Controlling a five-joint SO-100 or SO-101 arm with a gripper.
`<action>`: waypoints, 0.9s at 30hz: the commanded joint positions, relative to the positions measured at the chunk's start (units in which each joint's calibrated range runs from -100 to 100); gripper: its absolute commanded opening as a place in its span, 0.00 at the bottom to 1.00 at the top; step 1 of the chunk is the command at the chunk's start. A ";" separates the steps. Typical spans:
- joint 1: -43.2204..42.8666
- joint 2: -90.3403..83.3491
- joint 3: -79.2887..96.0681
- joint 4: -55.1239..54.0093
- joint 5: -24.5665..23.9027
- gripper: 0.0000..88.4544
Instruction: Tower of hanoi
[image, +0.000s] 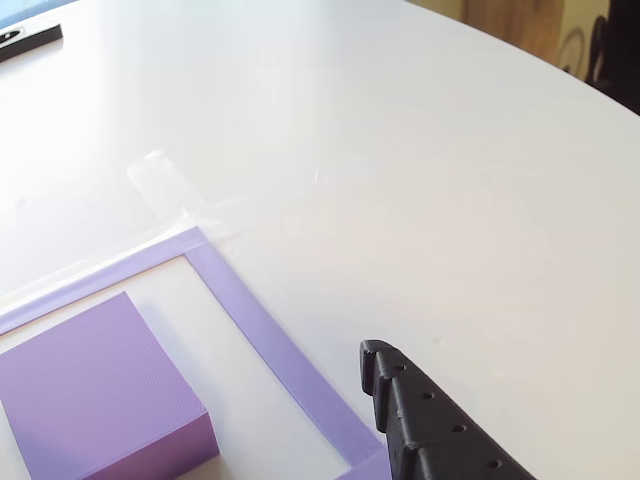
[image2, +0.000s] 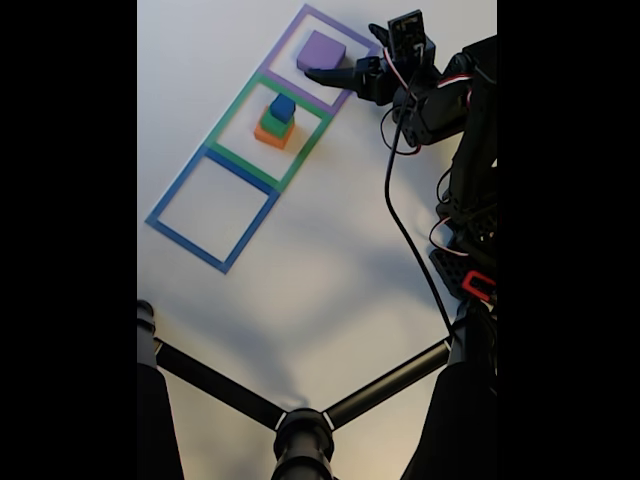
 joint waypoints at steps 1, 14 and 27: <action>-1.46 0.01 -1.57 -2.18 0.00 0.61; -1.54 4.25 -3.93 -3.71 0.00 0.61; -2.91 8.66 -8.66 -5.33 0.00 0.60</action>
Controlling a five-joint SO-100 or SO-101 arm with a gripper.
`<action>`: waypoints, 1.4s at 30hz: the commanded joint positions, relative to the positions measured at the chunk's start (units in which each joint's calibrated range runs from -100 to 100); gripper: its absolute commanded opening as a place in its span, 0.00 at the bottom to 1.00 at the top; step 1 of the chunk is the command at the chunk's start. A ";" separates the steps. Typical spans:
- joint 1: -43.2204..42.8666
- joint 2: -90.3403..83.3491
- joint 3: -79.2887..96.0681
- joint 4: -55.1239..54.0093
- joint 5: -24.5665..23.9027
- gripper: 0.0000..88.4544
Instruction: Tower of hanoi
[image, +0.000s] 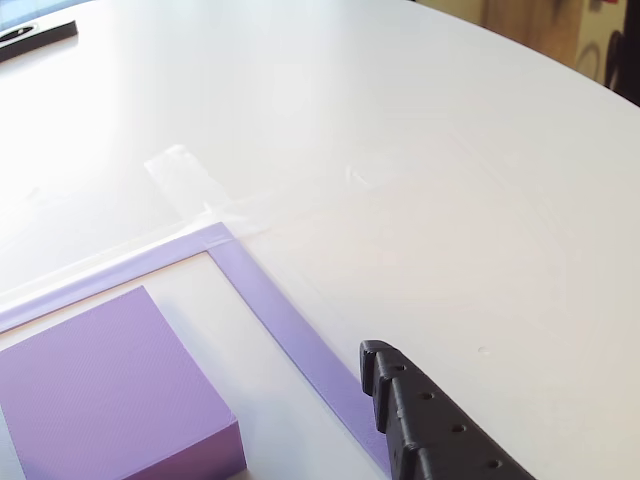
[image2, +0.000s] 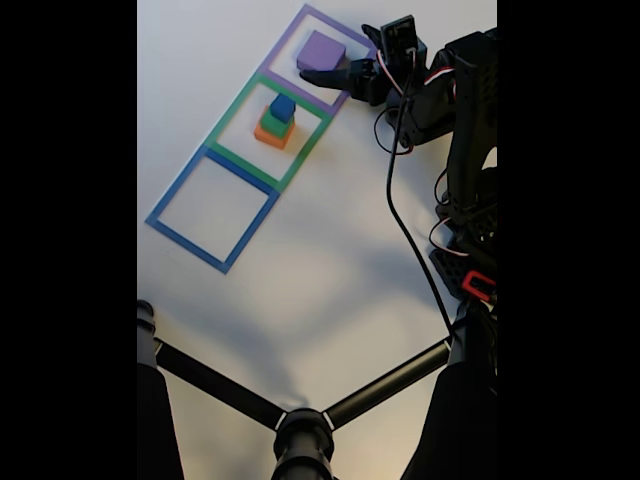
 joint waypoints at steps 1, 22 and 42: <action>-1.29 -0.27 -2.14 -1.66 0.00 0.60; -2.05 2.22 -3.59 -2.07 0.00 0.54; -2.58 4.14 -5.77 -2.56 0.00 0.44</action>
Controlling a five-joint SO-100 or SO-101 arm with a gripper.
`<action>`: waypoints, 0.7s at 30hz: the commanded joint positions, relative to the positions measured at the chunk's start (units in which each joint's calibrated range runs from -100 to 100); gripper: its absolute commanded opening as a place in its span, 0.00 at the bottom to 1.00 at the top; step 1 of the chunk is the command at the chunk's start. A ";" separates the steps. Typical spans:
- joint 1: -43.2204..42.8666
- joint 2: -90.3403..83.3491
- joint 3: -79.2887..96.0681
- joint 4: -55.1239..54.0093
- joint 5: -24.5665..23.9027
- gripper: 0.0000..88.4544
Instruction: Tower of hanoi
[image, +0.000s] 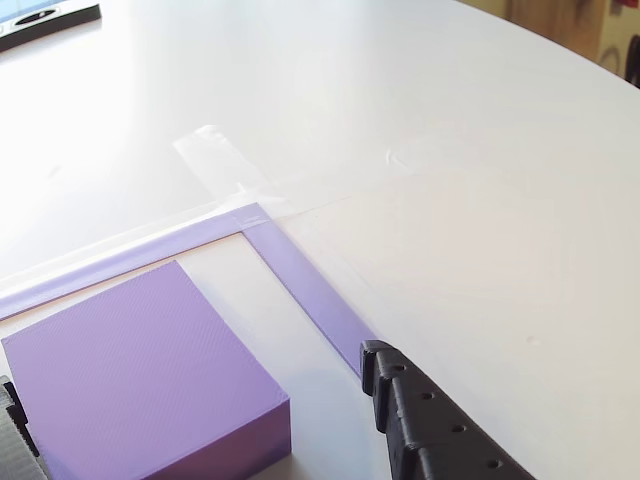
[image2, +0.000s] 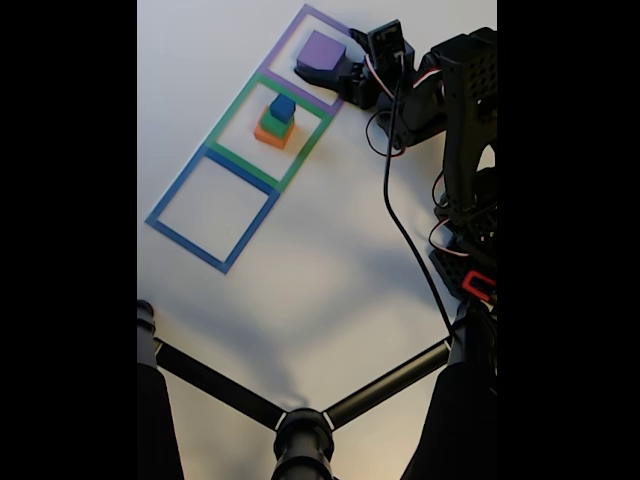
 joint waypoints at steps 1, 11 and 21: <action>-0.29 -0.66 -2.00 -1.60 0.00 0.43; -0.52 -0.18 -2.45 -1.84 0.00 0.36; -0.67 -0.18 -2.54 -1.76 0.00 0.24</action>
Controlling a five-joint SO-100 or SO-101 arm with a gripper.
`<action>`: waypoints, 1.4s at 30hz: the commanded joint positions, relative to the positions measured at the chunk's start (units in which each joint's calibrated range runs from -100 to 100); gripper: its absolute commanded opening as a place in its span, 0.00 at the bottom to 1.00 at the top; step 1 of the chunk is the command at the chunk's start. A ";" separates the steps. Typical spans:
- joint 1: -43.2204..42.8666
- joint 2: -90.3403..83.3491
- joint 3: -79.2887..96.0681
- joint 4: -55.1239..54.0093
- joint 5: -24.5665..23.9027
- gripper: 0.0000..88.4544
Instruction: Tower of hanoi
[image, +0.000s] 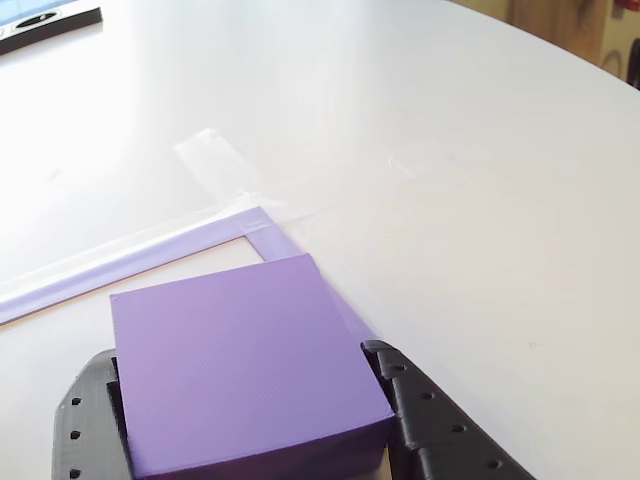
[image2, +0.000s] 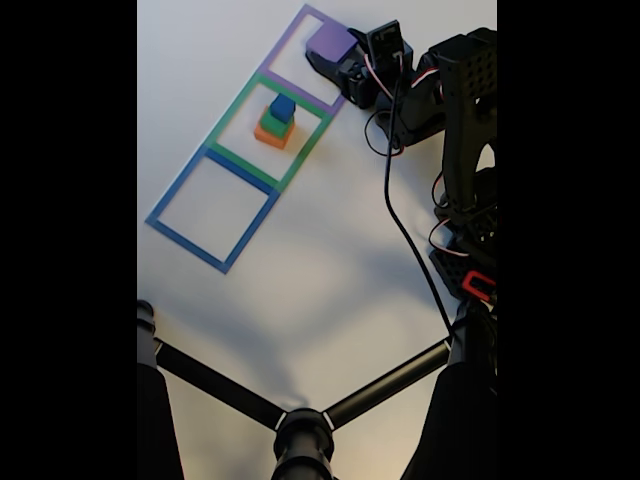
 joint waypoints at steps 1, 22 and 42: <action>-0.74 -0.94 -1.42 -1.76 0.00 0.23; -4.02 -19.13 6.94 11.51 0.00 0.13; -9.97 -64.32 -16.96 86.38 0.00 0.13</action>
